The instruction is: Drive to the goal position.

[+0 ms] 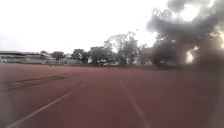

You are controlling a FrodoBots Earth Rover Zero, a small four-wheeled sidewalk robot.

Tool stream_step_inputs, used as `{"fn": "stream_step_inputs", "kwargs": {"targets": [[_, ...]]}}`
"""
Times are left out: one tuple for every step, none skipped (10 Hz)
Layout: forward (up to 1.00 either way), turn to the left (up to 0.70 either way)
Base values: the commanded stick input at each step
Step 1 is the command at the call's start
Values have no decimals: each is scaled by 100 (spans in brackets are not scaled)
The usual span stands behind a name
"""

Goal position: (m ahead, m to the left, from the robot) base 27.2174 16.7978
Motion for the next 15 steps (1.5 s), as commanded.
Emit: {"fn": "stream_step_inputs", "kwargs": {"targets": [[70,0],[70,0],[70,0],[70,0],[70,0],[70,0],[70,0],[70,0],[70,0],[70,0],[70,0],[70,0],[70,0],[70,0],[70,0]]}}
